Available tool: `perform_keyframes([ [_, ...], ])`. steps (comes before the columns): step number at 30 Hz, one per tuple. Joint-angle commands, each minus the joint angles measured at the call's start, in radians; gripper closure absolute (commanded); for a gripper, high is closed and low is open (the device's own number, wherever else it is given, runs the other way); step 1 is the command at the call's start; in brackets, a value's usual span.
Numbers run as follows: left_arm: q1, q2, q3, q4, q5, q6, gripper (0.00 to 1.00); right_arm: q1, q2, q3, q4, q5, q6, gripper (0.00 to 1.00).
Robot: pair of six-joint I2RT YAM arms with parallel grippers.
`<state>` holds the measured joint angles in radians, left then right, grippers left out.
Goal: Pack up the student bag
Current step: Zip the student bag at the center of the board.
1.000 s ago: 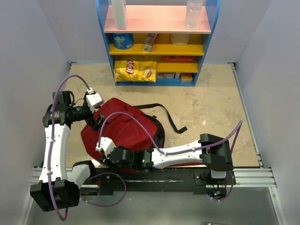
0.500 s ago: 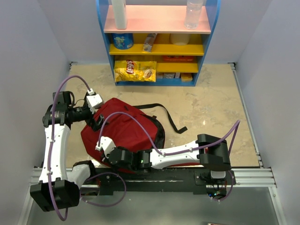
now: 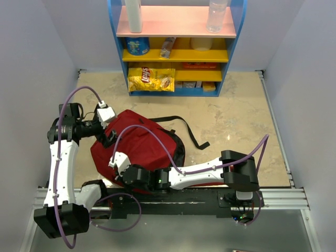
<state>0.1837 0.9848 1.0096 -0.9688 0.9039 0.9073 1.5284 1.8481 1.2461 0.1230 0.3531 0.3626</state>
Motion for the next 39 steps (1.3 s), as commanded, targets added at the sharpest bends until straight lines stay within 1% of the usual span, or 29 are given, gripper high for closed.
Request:
perform_keyframes([
  [1,0.011,-0.017,-0.005,-0.007,0.023,0.045,0.00,-0.002,-0.101,-0.042,0.073,0.063,0.033,1.00],
  [5,0.011,-0.015,-0.014,-0.013,0.023,0.064,0.00,0.004,-0.157,-0.112,0.095,0.106,0.050,1.00],
  [10,0.011,-0.020,-0.009,-0.044,0.012,0.097,0.00,0.024,-0.191,-0.171,0.106,0.133,0.070,1.00],
  [15,0.014,-0.018,0.010,-0.103,0.006,0.163,0.00,0.032,-0.181,-0.168,0.119,0.127,0.065,1.00],
  [17,0.017,-0.014,0.021,-0.157,0.006,0.198,0.00,0.032,-0.170,-0.148,0.119,0.126,0.055,1.00],
  [19,0.016,-0.008,0.027,-0.188,0.003,0.226,0.00,0.033,-0.155,-0.126,0.119,0.126,0.049,0.96],
  [22,0.017,-0.008,0.027,-0.200,0.001,0.239,0.01,0.033,-0.139,-0.108,0.118,0.121,0.041,0.94],
  [23,0.017,-0.009,0.027,-0.200,0.003,0.239,0.00,0.032,-0.136,-0.105,0.116,0.119,0.041,0.93],
  [24,0.017,-0.011,0.027,-0.200,0.004,0.239,0.01,0.033,-0.133,-0.103,0.115,0.116,0.041,0.88],
  [26,0.017,-0.012,0.027,-0.202,0.012,0.239,0.00,0.033,-0.125,-0.097,0.115,0.112,0.039,0.84],
  [27,0.017,-0.009,0.027,-0.202,0.013,0.239,0.00,0.032,-0.124,-0.096,0.115,0.110,0.038,0.80],
  [30,0.017,-0.005,0.026,-0.200,0.013,0.243,0.00,0.032,-0.116,-0.086,0.115,0.107,0.035,0.75],
  [33,0.017,-0.002,0.027,-0.200,0.009,0.245,0.00,0.032,-0.107,-0.080,0.115,0.107,0.035,0.76],
  [34,0.017,-0.001,0.027,-0.200,0.007,0.246,0.00,0.030,-0.105,-0.079,0.113,0.109,0.033,0.79],
  [37,0.019,-0.008,0.029,-0.199,0.006,0.246,0.00,0.032,-0.104,-0.079,0.093,0.113,0.038,0.83],
  [39,0.019,-0.014,0.029,-0.197,0.006,0.245,0.00,0.032,-0.107,-0.088,0.092,0.115,0.042,0.83],
])
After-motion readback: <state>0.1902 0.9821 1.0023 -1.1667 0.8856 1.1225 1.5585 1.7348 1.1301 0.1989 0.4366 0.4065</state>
